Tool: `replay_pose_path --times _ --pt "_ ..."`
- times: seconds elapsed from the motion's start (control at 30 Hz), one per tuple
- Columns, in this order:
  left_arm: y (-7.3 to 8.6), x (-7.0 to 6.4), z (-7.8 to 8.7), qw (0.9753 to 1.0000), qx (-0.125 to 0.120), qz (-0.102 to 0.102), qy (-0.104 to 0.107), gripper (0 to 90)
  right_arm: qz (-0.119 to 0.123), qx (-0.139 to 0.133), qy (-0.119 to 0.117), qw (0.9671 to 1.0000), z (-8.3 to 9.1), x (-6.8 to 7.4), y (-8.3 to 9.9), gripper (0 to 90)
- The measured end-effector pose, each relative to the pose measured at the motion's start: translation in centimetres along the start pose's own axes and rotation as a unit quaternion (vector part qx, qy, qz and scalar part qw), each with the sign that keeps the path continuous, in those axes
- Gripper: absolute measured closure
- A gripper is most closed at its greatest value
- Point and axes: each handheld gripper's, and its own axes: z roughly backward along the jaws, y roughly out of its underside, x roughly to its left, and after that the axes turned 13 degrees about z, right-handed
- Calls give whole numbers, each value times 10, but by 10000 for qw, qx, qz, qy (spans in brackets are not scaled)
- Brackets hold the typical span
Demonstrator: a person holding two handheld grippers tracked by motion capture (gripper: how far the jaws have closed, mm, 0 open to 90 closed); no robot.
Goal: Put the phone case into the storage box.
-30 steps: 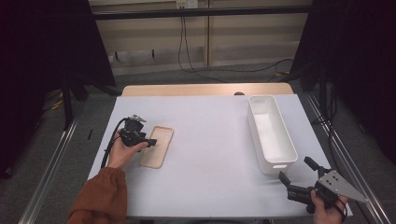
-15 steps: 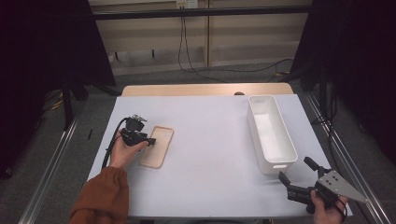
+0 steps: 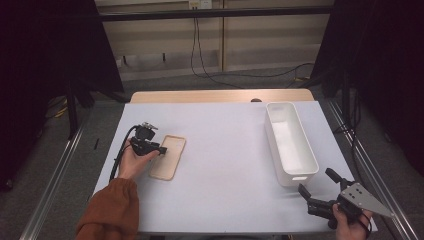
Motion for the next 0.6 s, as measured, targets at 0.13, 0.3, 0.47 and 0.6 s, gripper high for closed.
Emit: replay_pose_path --times 0.13,0.3,0.47,0.6 --pt "-1 1 0 10000 -9 10 -26 602 -3 -1 4 10000 0 0 0 0" --pt "-1 2 0 10000 -7 75 2 641 3 -1 -3 10000 0 0 0 0" --pt "-1 2 -1 10000 -20 91 7 665 3 -1 0 10000 0 0 0 0" --pt "-1 2 -1 9999 -23 104 1 670 2 -2 -1 10000 0 0 0 0"
